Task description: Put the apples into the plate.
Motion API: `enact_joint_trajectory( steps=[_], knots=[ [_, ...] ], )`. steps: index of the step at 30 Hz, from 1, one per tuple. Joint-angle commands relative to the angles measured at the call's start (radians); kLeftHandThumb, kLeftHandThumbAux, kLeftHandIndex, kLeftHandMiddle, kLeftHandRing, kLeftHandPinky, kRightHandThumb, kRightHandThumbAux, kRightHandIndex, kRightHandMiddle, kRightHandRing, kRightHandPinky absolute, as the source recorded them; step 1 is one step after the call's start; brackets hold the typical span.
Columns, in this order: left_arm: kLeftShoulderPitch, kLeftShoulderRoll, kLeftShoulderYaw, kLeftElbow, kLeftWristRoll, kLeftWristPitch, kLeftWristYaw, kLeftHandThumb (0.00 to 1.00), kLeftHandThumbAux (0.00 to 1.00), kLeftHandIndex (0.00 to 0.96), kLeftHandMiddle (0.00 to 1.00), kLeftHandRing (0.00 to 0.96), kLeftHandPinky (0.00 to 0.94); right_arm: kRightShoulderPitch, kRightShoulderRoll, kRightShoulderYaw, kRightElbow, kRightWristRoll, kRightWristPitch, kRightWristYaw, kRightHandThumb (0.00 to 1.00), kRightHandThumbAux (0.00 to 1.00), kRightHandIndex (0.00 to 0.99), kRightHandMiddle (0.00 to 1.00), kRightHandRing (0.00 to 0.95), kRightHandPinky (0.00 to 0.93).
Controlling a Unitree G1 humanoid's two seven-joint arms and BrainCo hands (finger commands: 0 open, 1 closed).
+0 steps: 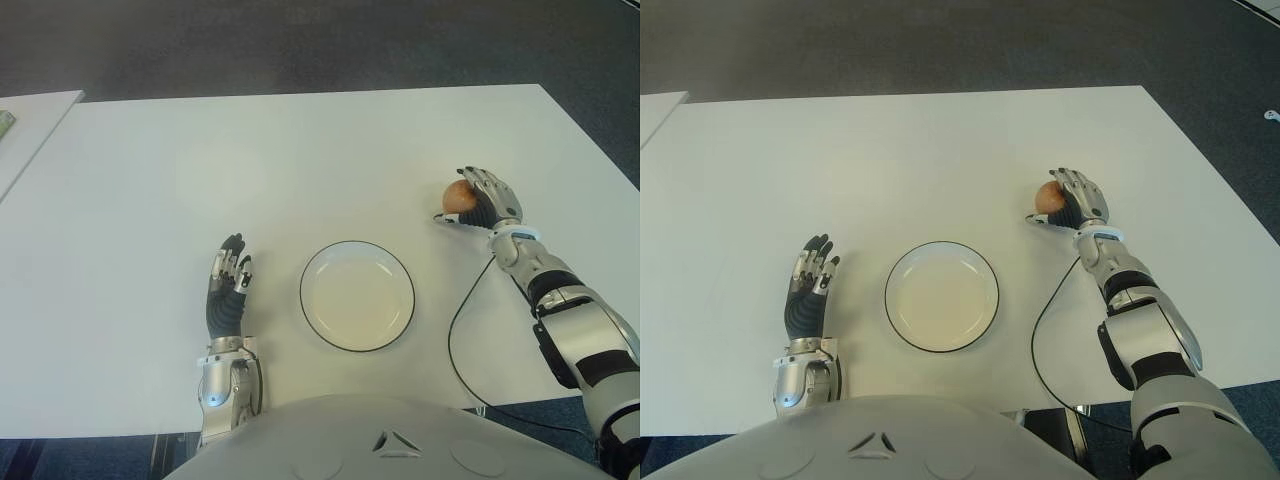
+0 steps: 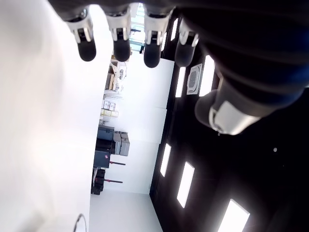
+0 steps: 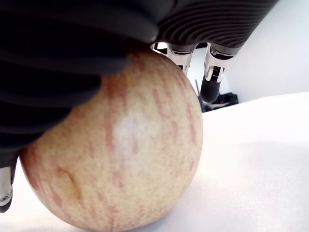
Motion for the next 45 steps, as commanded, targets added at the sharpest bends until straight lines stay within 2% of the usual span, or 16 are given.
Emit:
enact_joint_trajectory(
  steps=[1, 2, 4, 5, 6, 7, 8, 14, 19, 25, 45],
  knots=[
    [-0.043, -0.039, 0.027, 0.178, -0.021, -0.016, -0.014, 0.153, 0.601, 0.123, 0.1, 0.06, 0.055, 0.063, 0.06, 0.016, 0.05, 0.013, 0.016, 0.064, 0.402, 0.524, 0.083, 0.059, 0.073, 0.152],
    [-0.043, -0.036, 0.026, 0.18, -0.015, -0.021, -0.013, 0.152, 0.599, 0.122, 0.1, 0.06, 0.058, 0.064, 0.06, 0.011, 0.051, 0.018, 0.014, 0.063, 0.413, 0.538, 0.155, 0.134, 0.156, 0.223],
    [-0.044, -0.033, 0.026, 0.184, -0.005, -0.029, -0.011, 0.15, 0.595, 0.122, 0.099, 0.06, 0.061, 0.065, 0.06, 0.007, 0.049, 0.028, 0.008, 0.059, 0.427, 0.557, 0.251, 0.234, 0.262, 0.315],
    [-0.043, -0.032, 0.026, 0.185, 0.002, -0.034, -0.007, 0.149, 0.595, 0.122, 0.099, 0.06, 0.062, 0.067, 0.061, 0.006, 0.047, 0.032, 0.003, 0.053, 0.43, 0.561, 0.269, 0.253, 0.282, 0.332],
    [-0.043, -0.031, 0.026, 0.186, 0.008, -0.038, -0.004, 0.149, 0.594, 0.123, 0.098, 0.059, 0.063, 0.068, 0.061, 0.005, 0.045, 0.035, -0.001, 0.049, 0.523, 0.616, 0.325, 0.336, 0.357, 0.39],
    [-0.044, -0.032, 0.026, 0.186, 0.012, -0.039, 0.0, 0.148, 0.593, 0.123, 0.098, 0.059, 0.063, 0.069, 0.062, 0.005, 0.04, 0.039, -0.005, 0.042, 0.556, 0.635, 0.345, 0.366, 0.384, 0.411],
    [-0.044, -0.032, 0.026, 0.186, 0.015, -0.04, 0.003, 0.149, 0.591, 0.124, 0.098, 0.06, 0.062, 0.07, 0.063, 0.004, 0.037, 0.041, -0.008, 0.037, 0.623, 0.673, 0.386, 0.462, 0.481, 0.488],
    [-0.041, -0.036, 0.025, 0.178, 0.012, -0.035, 0.003, 0.151, 0.584, 0.126, 0.097, 0.06, 0.064, 0.073, 0.065, -0.002, 0.033, 0.056, -0.015, 0.01, 0.686, 0.711, 0.429, 0.648, 0.655, 0.614],
    [-0.048, -0.031, 0.028, 0.191, 0.009, -0.034, -0.001, 0.144, 0.59, 0.122, 0.093, 0.056, 0.061, 0.07, 0.064, 0.002, 0.032, 0.06, -0.013, 0.007, 0.694, 0.716, 0.436, 0.722, 0.721, 0.653],
    [-0.049, -0.024, 0.024, 0.195, 0.036, -0.049, 0.007, 0.131, 0.599, 0.111, 0.083, 0.052, 0.067, 0.066, 0.062, 0.012, 0.032, 0.05, -0.006, -0.004, 0.697, 0.718, 0.439, 0.765, 0.761, 0.674],
    [-0.066, -0.031, 0.031, 0.226, 0.01, -0.056, -0.01, 0.127, 0.617, 0.123, 0.094, 0.061, 0.071, 0.06, 0.066, 0.023, 0.038, 0.052, 0.02, -0.008, 0.698, 0.718, 0.441, 0.778, 0.775, 0.679]
  ],
)
